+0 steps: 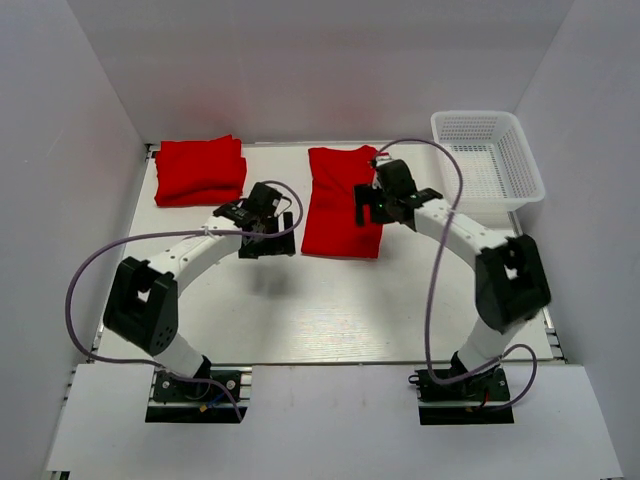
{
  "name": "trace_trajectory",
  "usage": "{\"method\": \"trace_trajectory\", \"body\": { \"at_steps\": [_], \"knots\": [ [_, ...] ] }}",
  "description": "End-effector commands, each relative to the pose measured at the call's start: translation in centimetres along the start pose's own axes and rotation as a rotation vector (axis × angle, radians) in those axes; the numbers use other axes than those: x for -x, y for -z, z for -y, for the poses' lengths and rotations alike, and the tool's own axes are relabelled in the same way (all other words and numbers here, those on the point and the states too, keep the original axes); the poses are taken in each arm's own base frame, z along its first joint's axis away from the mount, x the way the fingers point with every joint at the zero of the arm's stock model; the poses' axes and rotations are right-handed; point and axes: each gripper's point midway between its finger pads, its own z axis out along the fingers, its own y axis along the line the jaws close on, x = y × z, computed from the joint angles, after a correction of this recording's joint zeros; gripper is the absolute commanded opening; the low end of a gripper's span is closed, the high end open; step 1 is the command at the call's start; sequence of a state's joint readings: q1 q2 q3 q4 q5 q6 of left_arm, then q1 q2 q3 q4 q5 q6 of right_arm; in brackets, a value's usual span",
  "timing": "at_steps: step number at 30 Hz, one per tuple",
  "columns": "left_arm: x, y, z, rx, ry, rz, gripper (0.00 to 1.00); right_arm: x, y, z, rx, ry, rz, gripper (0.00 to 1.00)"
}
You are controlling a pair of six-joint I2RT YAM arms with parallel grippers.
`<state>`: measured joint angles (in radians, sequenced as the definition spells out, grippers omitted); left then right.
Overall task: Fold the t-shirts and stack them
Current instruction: Grab one side of the 2/3 rectangular tshirt with both arms
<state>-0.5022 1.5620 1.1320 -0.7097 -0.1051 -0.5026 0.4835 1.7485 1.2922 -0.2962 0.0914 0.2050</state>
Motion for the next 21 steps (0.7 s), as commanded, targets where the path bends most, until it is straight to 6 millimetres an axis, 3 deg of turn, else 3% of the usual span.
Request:
{"method": "trace_trajectory", "body": {
  "at_steps": [1, 2, 5, 8, 14, 15, 21],
  "knots": [
    [3.2, 0.1, 2.6, -0.095, -0.029, 0.080, 1.00, -2.1, 3.3, 1.1, -0.055, -0.106, 0.006, 0.90],
    [3.2, -0.3, 2.6, -0.091, -0.040, 0.073, 1.00, -4.5, 3.6, 1.4, -0.054, -0.111, -0.038, 0.90],
    [3.8, -1.8, 3.0, -0.084, -0.066, 0.062, 1.00, -6.0, 4.9, 1.3, -0.037, -0.141, -0.046, 0.90],
    [4.1, -3.5, 4.0, -0.112, -0.082, 0.040, 1.00, -7.5, 4.7, 1.6, -0.055, -0.158, -0.080, 0.90],
    [5.0, -5.9, 5.5, -0.150, -0.106, 0.033, 1.00, -7.3, 3.3, 2.0, -0.083, -0.176, -0.067, 0.90],
    [4.5, -6.7, 5.3, -0.140, -0.107, 0.011, 0.99, -7.2, 2.9, 2.0, -0.081, -0.179, -0.068, 0.90],
    [4.5, -8.4, 5.7, -0.146, -0.108, 0.004, 0.84, -7.9, 0.8, 1.8, -0.081, -0.181, -0.101, 0.90]
  ]
}}
